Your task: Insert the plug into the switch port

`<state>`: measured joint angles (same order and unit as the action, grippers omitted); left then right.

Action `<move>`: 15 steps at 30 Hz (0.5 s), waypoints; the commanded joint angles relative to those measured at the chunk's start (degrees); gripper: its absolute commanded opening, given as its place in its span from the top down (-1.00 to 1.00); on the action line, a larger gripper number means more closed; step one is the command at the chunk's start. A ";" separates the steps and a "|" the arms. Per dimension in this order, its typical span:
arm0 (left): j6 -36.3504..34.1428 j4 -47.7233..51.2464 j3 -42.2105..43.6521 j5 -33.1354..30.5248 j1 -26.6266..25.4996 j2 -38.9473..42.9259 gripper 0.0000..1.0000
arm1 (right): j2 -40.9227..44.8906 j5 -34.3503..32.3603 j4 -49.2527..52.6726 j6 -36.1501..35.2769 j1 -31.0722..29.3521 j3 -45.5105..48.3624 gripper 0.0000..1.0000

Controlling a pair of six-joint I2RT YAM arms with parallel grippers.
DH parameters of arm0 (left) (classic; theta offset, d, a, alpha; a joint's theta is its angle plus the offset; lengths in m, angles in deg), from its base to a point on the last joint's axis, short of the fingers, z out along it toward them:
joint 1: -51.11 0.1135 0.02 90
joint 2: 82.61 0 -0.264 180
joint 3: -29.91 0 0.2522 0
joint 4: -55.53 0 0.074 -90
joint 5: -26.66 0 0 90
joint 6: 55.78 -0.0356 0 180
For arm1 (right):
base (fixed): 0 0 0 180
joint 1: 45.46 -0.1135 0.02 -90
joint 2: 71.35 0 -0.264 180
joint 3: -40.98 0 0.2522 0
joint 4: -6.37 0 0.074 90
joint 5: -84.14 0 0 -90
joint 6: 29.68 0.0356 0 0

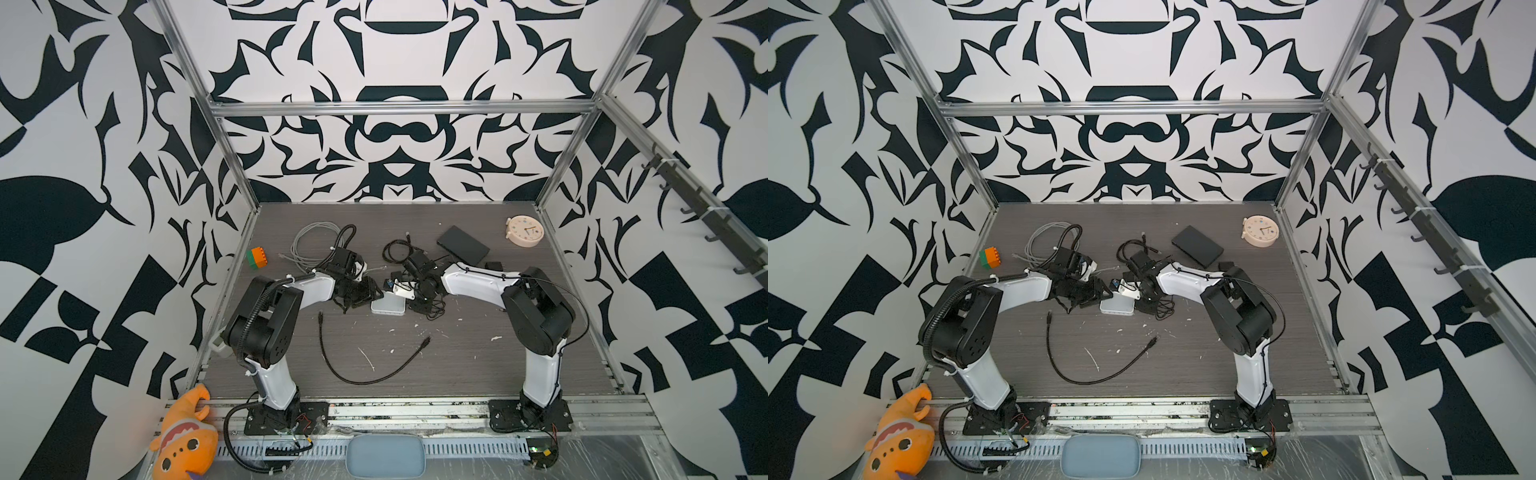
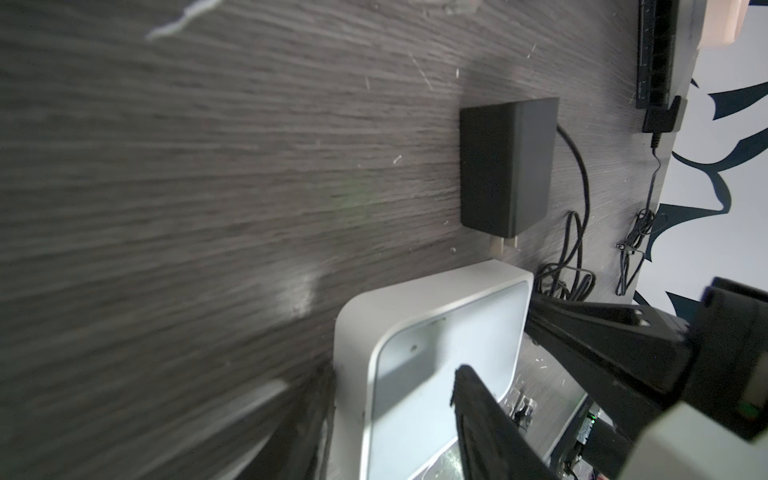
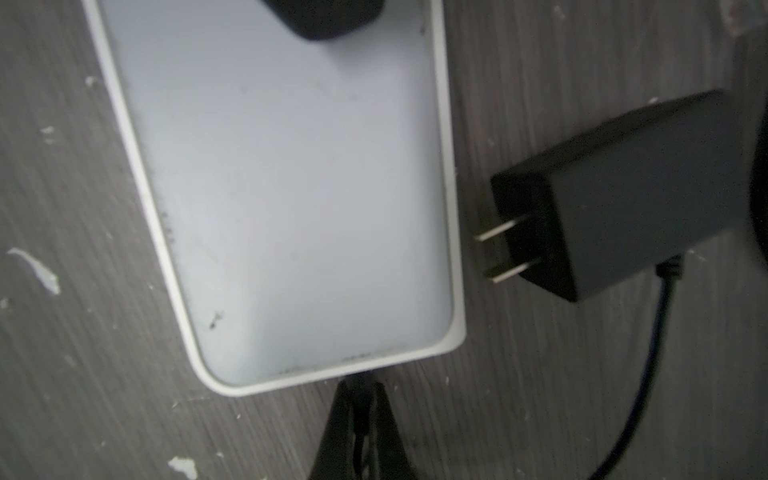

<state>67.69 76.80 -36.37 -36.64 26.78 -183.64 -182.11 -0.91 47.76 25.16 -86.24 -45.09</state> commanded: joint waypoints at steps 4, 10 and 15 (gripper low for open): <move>0.06 -3.20 -2.02 9.41 -4.16 -1.60 0.02 | -0.24 7.76 -12.05 0.59 -3.08 -3.87 1.00; 0.25 -3.51 -2.63 9.51 -5.96 -2.32 0.02 | -1.38 7.86 -12.93 0.89 -3.95 -5.09 1.00; 0.36 -3.90 -2.25 9.16 -5.94 -2.42 0.03 | -1.40 8.05 -14.08 1.02 -4.75 -4.61 1.00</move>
<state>67.61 76.73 -37.46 -37.60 25.60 -184.43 -182.81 -2.83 48.44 25.45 -86.43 -46.23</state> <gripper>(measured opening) 0.489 0.062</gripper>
